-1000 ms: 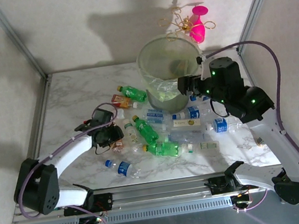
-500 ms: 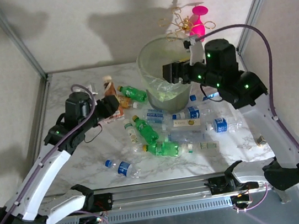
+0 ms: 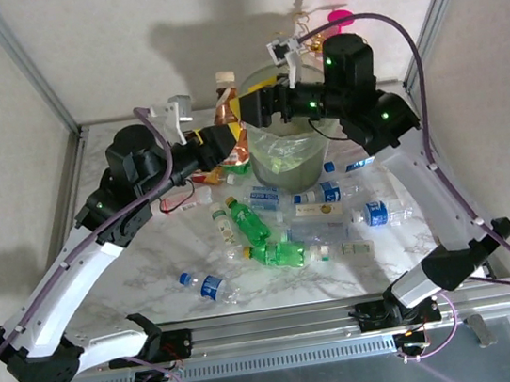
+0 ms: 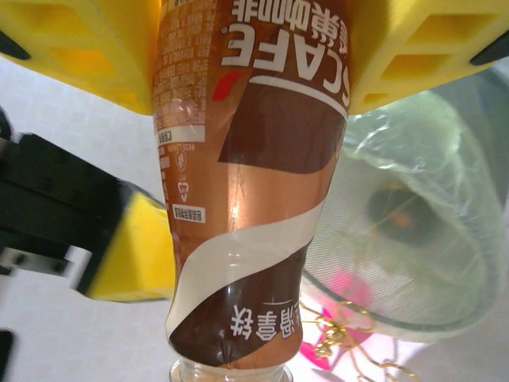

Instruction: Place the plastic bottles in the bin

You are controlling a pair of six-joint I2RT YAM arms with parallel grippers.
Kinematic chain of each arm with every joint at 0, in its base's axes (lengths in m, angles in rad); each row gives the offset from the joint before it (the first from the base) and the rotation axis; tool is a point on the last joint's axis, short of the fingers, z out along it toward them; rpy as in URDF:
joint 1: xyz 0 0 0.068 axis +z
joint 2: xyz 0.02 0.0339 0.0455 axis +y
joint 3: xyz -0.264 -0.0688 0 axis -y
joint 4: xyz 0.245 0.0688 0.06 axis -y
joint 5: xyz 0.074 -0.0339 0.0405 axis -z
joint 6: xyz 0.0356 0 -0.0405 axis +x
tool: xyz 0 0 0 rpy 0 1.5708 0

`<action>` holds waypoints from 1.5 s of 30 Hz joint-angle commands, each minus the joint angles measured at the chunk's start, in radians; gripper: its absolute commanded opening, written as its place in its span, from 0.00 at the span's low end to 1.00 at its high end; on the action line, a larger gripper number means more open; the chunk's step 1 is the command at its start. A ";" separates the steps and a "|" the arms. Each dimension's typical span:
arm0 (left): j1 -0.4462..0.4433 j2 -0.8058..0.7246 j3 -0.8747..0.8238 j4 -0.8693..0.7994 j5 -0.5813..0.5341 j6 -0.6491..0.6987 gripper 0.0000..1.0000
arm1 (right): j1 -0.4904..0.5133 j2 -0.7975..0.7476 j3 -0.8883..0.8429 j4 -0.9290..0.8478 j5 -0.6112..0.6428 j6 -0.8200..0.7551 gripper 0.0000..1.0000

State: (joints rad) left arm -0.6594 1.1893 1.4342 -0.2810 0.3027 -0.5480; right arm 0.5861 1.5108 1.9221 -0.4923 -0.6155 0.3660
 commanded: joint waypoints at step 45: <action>-0.071 -0.209 -0.091 -0.107 -0.585 0.107 0.80 | -0.288 0.250 0.051 -0.091 0.538 0.011 0.23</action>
State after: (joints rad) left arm -0.7258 1.0042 1.3613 -0.3771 -0.2420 -0.4248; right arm 0.2905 1.7138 1.8980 -0.4976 -0.1631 0.4435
